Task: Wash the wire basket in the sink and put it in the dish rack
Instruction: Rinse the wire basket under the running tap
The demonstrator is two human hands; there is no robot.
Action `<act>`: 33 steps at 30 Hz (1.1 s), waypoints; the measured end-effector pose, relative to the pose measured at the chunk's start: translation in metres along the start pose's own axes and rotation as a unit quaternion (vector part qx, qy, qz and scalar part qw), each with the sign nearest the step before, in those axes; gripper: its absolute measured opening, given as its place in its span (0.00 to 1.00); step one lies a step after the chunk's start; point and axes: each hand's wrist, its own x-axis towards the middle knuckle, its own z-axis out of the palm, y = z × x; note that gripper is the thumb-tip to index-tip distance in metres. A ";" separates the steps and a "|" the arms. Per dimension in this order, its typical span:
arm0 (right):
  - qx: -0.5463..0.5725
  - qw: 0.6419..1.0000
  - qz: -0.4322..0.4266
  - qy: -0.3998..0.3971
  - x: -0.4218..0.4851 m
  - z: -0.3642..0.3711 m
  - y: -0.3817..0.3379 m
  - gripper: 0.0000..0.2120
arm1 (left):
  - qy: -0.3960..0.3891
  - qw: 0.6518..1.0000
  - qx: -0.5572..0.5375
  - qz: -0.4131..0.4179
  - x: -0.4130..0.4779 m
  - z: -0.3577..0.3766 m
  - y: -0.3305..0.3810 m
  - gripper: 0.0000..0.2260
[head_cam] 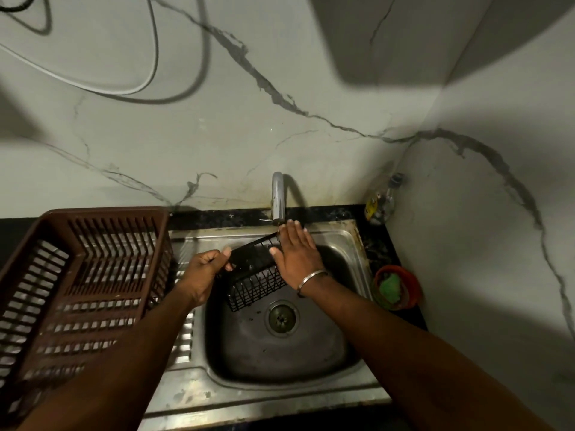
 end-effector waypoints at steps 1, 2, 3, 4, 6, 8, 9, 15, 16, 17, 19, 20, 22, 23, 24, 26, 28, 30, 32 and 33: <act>0.000 1.000 -0.012 -0.007 0.002 -0.001 0.000 0.37 | 0.001 1.000 0.000 0.002 0.000 0.000 0.000 0.16; -0.007 0.999 -0.050 -0.014 0.002 -0.001 -0.002 0.38 | 0.004 1.000 0.000 0.005 0.000 0.000 0.001 0.16; -0.016 0.996 -0.088 -0.018 0.000 -0.002 -0.005 0.37 | 0.004 1.000 -0.003 0.007 0.000 0.000 0.001 0.16; -0.021 0.994 -0.108 -0.010 0.000 -0.002 -0.004 0.36 | 0.002 1.000 -0.006 0.008 0.001 0.000 0.002 0.16; -0.012 0.998 -0.055 0.013 0.004 -0.006 0.002 0.35 | -0.004 1.000 -0.009 0.009 0.001 0.004 0.006 0.16; -0.002 1.000 -0.015 0.012 0.006 -0.007 0.001 0.36 | -0.003 1.000 -0.008 0.009 0.002 0.005 0.007 0.16; -0.005 0.999 -0.039 0.004 0.005 -0.005 -0.003 0.36 | -0.001 1.000 -0.008 0.006 0.003 0.004 0.007 0.16; 0.011 1.000 0.022 0.015 0.002 -0.002 0.003 0.39 | -0.005 1.000 0.005 0.006 0.002 -0.003 0.007 0.15; 0.001 1.000 0.008 0.016 0.000 -0.001 0.001 0.38 | -0.003 1.000 0.003 0.003 0.002 -0.005 0.006 0.16; -0.016 1.000 -0.018 0.019 -0.002 0.000 0.000 0.37 | -0.001 1.000 -0.002 -0.001 0.002 -0.008 0.005 0.16; -0.028 0.998 -0.040 0.026 -0.004 -0.001 0.005 0.35 | -0.001 1.000 -0.016 -0.008 0.002 -0.011 0.005 0.15; -0.021 0.999 -0.016 0.031 -0.003 -0.004 0.009 0.34 | -0.001 1.000 -0.016 -0.008 0.001 -0.011 0.006 0.15; -0.010 0.999 0.021 0.031 -0.001 -0.007 0.012 0.35 | 0.002 1.000 -0.019 -0.007 0.001 -0.011 0.005 0.15; -0.016 0.999 0.006 0.032 -0.001 -0.006 0.009 0.36 | 0.003 1.000 -0.020 -0.006 0.001 -0.012 0.005 0.16; -0.025 0.999 -0.022 0.033 -0.002 -0.006 0.006 0.35 | 0.002 1.000 -0.022 -0.007 0.001 -0.012 0.005 0.15; -0.019 0.999 -0.032 0.036 -0.003 -0.006 0.004 0.33 | -0.005 1.000 -0.021 -0.007 0.003 -0.011 0.006 0.15; -0.006 0.999 0.014 0.039 -0.002 -0.008 0.003 0.34 | -0.013 1.000 -0.017 -0.004 0.003 -0.009 0.007 0.14; -0.020 0.999 -0.013 0.033 -0.004 -0.005 -0.004 0.35 | -0.016 1.000 -0.021 -0.005 0.004 -0.007 0.008 0.14; -0.036 0.996 -0.071 0.034 -0.008 -0.002 -0.009 0.34 | -0.019 0.999 -0.028 -0.011 0.005 -0.004 0.010 0.13; -0.031 0.997 -0.065 0.039 -0.008 -0.003 -0.009 0.33 | -0.023 0.999 -0.027 -0.012 0.004 -0.002 0.011 0.13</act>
